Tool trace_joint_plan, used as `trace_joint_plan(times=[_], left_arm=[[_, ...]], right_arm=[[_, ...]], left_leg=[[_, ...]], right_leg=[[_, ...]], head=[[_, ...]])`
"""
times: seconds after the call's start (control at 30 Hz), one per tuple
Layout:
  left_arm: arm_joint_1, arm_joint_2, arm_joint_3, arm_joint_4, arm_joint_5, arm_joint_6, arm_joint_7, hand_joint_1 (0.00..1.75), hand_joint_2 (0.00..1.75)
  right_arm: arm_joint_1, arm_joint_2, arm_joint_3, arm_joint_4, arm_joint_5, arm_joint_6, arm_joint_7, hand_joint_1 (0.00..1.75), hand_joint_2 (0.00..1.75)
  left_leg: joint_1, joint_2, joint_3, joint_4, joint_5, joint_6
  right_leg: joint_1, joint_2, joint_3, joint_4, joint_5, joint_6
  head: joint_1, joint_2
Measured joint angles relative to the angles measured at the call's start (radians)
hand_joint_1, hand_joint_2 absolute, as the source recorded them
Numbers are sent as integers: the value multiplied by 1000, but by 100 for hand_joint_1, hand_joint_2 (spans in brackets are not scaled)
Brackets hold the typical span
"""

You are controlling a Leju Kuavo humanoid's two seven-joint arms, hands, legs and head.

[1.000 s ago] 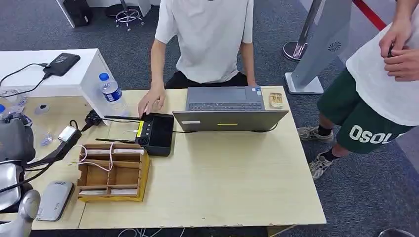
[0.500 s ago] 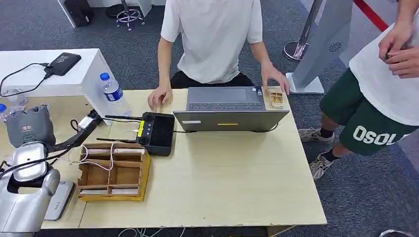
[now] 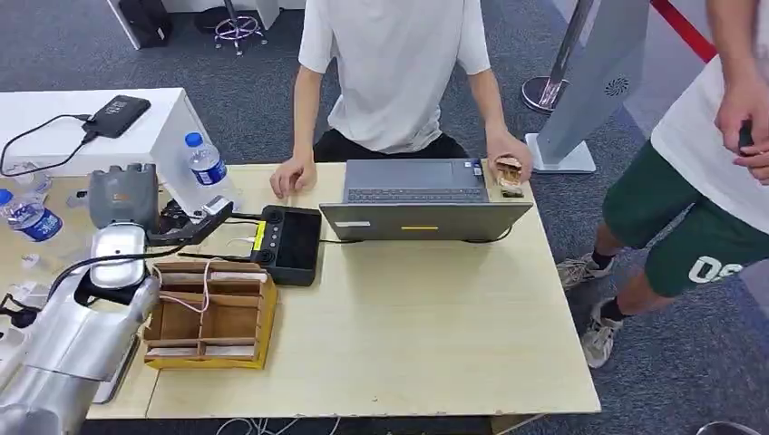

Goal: Pass the card to the sensor for recognition and then transmit it.

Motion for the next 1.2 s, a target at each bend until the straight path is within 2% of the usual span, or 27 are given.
trace_joint_plan(times=[0.43,0.67,1.2], left_arm=[[-83,-80,-129,54,0,11,-12,175,175],[-88,-106,-137,69,0,18,-14,175,175],[-88,-116,-137,81,0,29,-29,175,175]], right_arm=[[-18,-1,-33,37,7,-1,-1,0,175],[-21,-2,-46,46,7,-1,-1,0,175],[-28,-2,-73,54,13,-10,-17,0,175]], left_leg=[[0,1,-1,1,1,1],[0,1,-1,1,1,1],[0,1,-1,1,1,1]], right_leg=[[0,1,-1,1,1,0],[0,1,-1,1,1,0],[0,0,-1,2,1,0]], head=[[1,0],[1,0],[1,0]])
